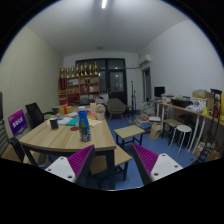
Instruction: Pour water
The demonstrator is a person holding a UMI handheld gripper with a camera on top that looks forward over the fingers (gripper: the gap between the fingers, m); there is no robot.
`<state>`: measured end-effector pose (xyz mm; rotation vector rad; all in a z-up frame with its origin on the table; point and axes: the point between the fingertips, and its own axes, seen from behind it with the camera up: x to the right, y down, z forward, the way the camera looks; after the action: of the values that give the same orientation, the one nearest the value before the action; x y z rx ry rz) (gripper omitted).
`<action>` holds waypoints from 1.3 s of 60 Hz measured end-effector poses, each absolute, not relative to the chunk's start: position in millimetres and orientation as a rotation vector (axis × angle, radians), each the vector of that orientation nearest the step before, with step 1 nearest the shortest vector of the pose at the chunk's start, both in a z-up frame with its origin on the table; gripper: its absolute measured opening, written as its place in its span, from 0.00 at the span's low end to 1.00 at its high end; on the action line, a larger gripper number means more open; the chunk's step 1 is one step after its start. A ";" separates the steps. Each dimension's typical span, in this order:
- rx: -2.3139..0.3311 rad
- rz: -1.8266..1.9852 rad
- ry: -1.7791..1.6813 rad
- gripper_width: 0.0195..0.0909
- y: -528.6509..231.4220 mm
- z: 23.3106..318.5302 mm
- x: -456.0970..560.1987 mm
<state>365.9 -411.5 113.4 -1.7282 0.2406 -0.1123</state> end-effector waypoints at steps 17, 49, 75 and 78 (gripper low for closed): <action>-1.742 -0.135 0.245 0.84 -404.6 118.3 367.5; -1.654 -0.073 0.165 0.85 -226.6 108.0 299.8; -1.665 -0.150 0.213 0.83 -42.9 65.0 260.8; -1.657 -0.163 0.241 0.83 -30.9 65.0 266.9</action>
<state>266.9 -30.9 65.0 -1.6571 0.2411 -0.1634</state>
